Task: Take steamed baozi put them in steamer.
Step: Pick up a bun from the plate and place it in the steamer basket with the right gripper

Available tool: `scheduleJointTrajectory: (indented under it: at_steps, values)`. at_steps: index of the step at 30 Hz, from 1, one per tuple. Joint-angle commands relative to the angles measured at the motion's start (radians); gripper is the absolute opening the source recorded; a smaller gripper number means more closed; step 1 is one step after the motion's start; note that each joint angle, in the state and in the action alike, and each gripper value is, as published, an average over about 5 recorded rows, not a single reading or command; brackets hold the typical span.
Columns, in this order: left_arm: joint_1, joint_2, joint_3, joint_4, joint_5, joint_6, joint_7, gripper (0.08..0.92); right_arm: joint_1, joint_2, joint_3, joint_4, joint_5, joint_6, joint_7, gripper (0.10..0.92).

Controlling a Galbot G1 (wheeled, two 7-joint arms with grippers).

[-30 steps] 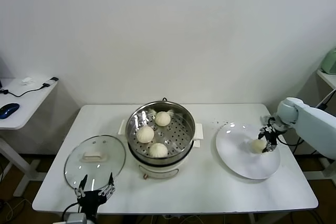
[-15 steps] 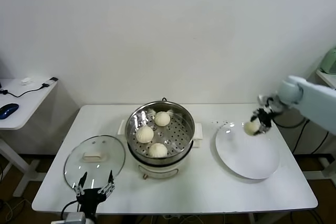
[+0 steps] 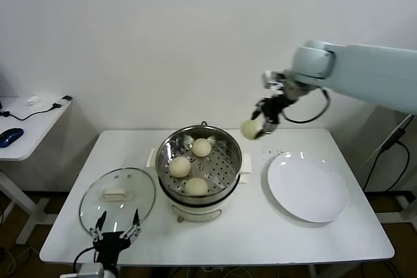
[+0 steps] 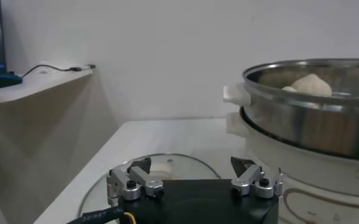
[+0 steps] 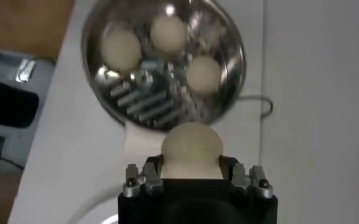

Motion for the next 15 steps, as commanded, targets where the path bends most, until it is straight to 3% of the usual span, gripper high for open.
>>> scheduleJointTrajectory:
  at_steps: [1, 15]
  values:
    - [0.001, 0.002, 0.0, 0.001, 0.001, 0.002, 0.0, 0.823, 0.024, 0.287, -0.06, 0.121, 0.24, -0.167, 0.179, 0.628]
    - [-0.006, 0.0, 0.0, 0.009, -0.018, -0.012, -0.002, 0.823, -0.228, 0.264, -0.034, 0.015, 0.09, -0.238, 0.301, 0.628]
